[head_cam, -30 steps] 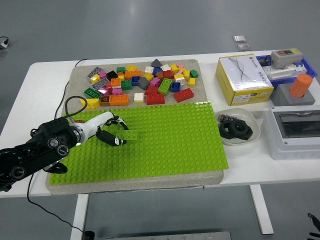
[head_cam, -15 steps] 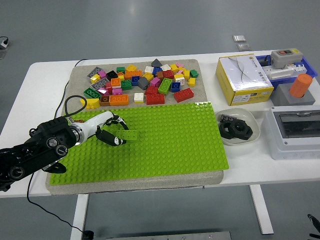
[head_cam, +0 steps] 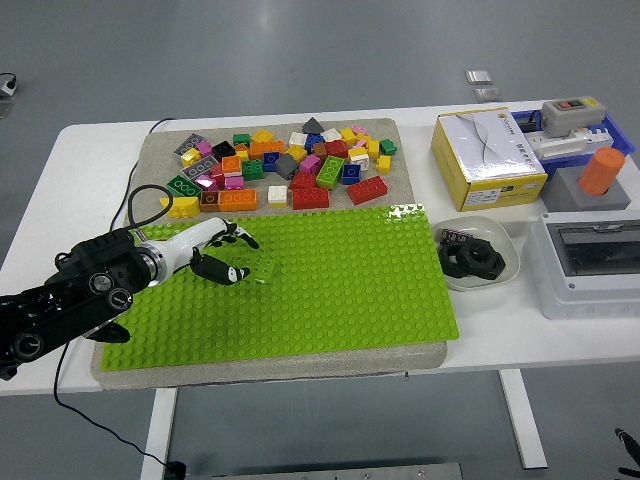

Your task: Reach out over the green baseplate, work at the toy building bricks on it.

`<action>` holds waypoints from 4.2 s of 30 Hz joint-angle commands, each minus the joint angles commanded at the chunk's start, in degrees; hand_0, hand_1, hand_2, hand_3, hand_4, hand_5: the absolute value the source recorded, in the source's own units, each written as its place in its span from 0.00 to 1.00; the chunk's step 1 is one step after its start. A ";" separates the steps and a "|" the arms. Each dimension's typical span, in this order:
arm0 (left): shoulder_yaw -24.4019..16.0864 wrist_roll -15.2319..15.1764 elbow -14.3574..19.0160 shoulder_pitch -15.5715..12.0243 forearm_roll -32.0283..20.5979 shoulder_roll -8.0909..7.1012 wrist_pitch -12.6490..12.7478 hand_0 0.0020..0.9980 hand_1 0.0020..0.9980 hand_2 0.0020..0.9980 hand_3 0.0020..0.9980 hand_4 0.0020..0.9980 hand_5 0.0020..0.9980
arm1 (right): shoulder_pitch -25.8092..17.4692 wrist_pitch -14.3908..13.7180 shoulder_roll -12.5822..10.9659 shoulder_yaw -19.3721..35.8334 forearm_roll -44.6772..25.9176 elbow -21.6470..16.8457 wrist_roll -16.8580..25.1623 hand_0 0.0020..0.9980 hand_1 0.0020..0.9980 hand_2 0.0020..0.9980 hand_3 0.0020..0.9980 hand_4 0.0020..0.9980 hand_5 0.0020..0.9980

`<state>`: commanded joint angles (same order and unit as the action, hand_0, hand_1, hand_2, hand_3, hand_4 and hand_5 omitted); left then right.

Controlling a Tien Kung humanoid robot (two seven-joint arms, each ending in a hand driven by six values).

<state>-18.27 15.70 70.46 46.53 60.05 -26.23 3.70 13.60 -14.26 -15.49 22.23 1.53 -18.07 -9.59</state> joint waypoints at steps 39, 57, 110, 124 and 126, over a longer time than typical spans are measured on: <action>-2.92 -27.17 5.72 -5.28 19.26 -6.90 6.41 1.00 0.99 0.94 0.57 0.78 0.41 | -0.97 0.03 1.08 -0.24 -0.34 -0.04 -0.04 0.68 0.66 0.72 0.74 0.89 0.85; -2.38 -28.07 1.15 -5.38 19.03 -5.28 6.42 1.00 0.99 0.94 0.58 0.78 0.45 | -0.82 0.00 1.17 0.08 0.19 -0.06 -0.28 0.68 0.66 0.72 0.74 0.89 0.85; 1.16 -11.41 5.89 -3.54 9.46 -8.57 4.38 1.00 1.00 1.00 0.68 0.77 1.00 | -0.33 -0.13 0.60 0.00 -0.03 -0.10 -0.11 0.68 0.66 0.72 0.74 0.89 0.85; -1.64 -6.34 6.20 -4.56 12.71 -8.92 7.92 1.00 1.00 1.00 0.70 0.80 1.00 | -0.39 -0.19 0.70 -0.02 -0.05 -0.14 -0.09 0.68 0.66 0.72 0.74 0.88 0.84; -2.09 -6.76 5.97 -4.97 14.02 -8.89 9.02 1.00 1.00 1.00 0.70 0.80 1.00 | -0.41 -0.19 0.69 -0.08 -0.16 -0.13 -0.02 0.68 0.66 0.72 0.74 0.88 0.84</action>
<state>-20.37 8.94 76.43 41.57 74.07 -35.12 12.71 13.18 -14.45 -14.79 22.16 1.37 -18.21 -9.62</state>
